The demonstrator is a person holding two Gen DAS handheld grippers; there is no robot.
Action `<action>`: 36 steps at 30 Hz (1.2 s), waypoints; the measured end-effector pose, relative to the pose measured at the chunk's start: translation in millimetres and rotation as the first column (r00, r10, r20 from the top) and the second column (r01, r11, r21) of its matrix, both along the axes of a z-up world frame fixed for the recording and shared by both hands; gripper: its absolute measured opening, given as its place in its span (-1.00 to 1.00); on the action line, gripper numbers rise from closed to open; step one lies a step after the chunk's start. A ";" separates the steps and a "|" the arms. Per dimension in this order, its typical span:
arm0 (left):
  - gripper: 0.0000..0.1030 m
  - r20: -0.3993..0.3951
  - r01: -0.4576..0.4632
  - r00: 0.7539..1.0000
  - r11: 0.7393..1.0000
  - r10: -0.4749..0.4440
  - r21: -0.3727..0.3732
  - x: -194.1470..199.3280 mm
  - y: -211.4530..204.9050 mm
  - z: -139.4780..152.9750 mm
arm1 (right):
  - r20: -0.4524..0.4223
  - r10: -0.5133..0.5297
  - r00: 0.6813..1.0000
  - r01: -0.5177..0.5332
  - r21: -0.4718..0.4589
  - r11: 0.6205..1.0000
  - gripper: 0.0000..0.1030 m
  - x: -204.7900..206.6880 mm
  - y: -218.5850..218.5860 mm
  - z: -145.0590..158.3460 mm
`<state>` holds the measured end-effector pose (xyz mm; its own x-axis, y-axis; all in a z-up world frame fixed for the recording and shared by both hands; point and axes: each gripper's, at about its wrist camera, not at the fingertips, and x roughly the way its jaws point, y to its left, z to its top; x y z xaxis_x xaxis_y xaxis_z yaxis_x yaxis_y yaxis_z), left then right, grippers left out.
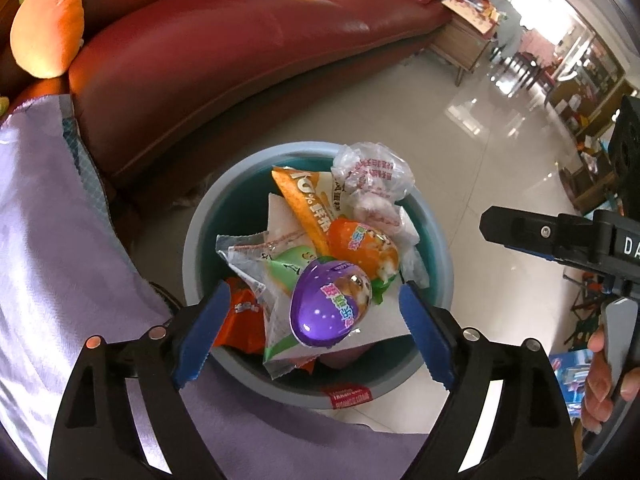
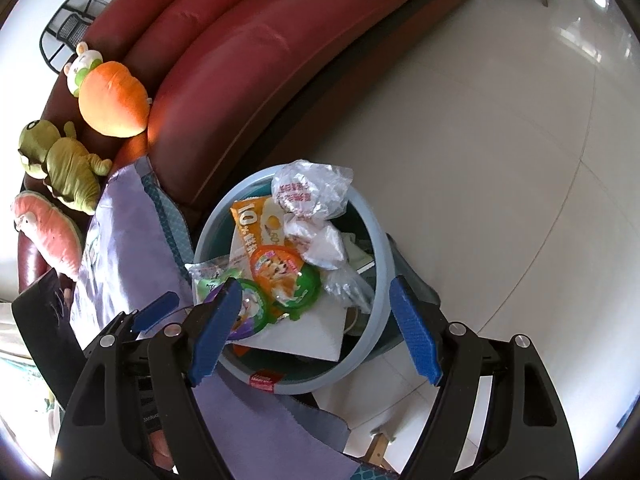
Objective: Collect trash
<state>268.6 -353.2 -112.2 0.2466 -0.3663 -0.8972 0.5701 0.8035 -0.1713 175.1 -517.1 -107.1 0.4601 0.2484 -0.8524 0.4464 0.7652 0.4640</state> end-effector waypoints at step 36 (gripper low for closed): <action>0.92 0.117 -0.206 0.972 0.978 0.204 0.007 -129.4 166.3 78.4 | 0.028 0.204 0.979 -0.191 -0.252 0.949 0.87 -114.8 123.8 84.8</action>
<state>139.2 -186.9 -33.8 0.4169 -0.2804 -0.8646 0.4078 0.9078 -0.0978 60.4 -393.3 -22.3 0.4690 0.1241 -0.8744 0.2550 0.9289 0.2686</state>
